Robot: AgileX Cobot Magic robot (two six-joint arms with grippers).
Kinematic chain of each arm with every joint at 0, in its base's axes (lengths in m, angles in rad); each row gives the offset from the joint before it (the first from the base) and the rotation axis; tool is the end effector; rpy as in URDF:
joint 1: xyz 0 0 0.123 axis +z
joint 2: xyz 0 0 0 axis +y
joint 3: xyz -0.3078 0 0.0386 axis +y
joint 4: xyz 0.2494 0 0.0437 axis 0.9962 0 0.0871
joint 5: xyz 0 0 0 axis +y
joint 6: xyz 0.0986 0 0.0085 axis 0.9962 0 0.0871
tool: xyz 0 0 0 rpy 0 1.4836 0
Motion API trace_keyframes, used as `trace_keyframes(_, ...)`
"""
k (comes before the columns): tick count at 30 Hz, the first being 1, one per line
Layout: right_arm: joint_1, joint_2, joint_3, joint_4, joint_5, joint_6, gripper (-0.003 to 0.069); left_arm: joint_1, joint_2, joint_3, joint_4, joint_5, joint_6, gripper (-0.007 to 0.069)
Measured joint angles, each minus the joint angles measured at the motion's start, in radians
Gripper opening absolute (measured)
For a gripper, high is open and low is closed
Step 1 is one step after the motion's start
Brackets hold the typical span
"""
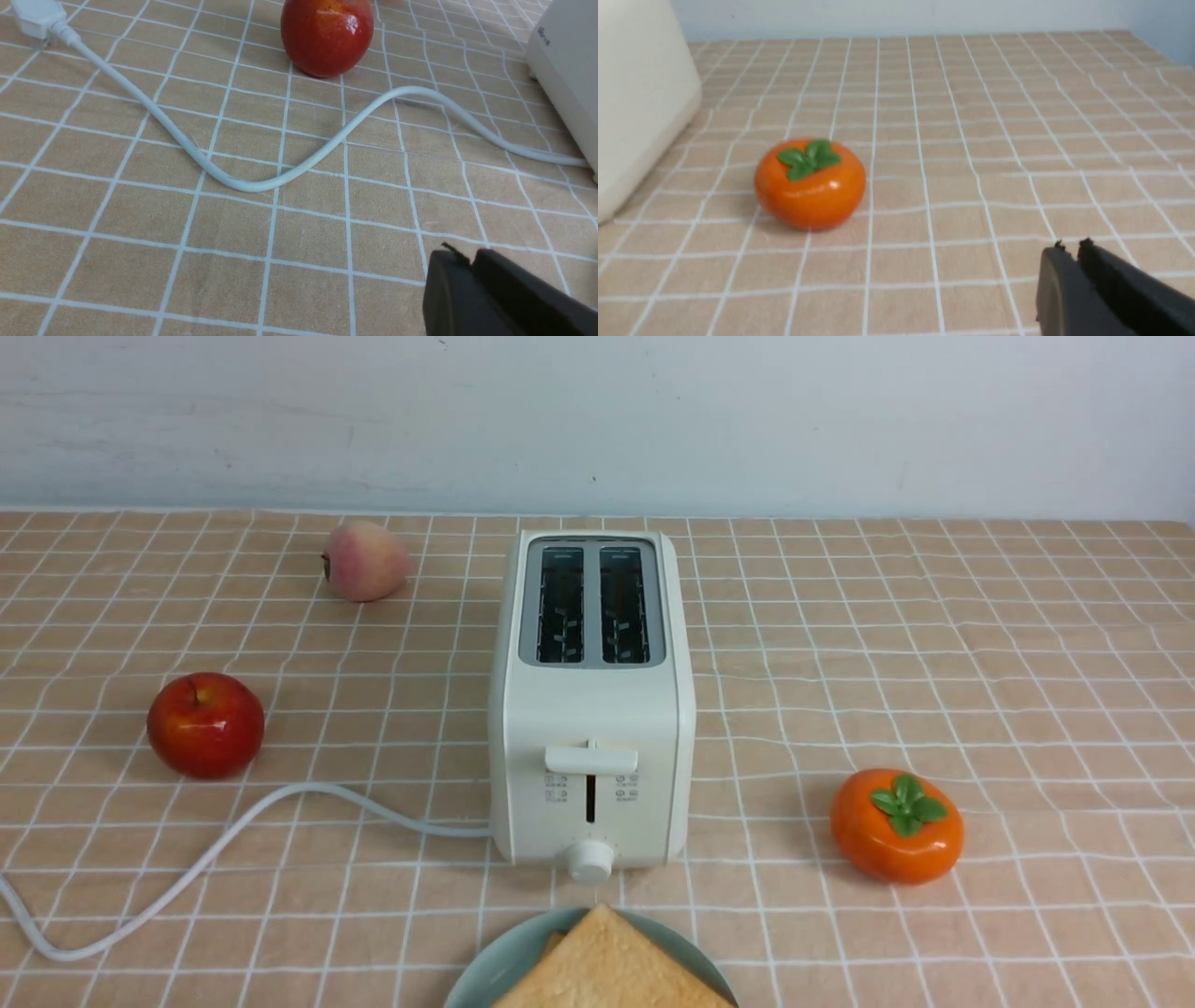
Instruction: Take toasted bread from bread machine on light coffee tablecloth place on plate.
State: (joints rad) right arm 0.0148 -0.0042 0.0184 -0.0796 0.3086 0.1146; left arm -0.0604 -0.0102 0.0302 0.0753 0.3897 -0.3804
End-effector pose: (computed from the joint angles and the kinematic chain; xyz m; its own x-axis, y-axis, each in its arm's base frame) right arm 0.0383 -0.0018 0.1773 -0.2320 0.0353 -0.9721 0.0177 0.9993 0.0321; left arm 0.0360 0.0007 0.1658 -0.3105 -0.2874 -0.9061 -0.0648 0.9574 -0.2815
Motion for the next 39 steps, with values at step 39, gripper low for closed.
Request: trace_keyframes(39,0.000,-0.004,0.001,-0.011,0.060,0.060,0.0107,0.000,0.000,0.000,0.000,0.003,0.000,0.0092)
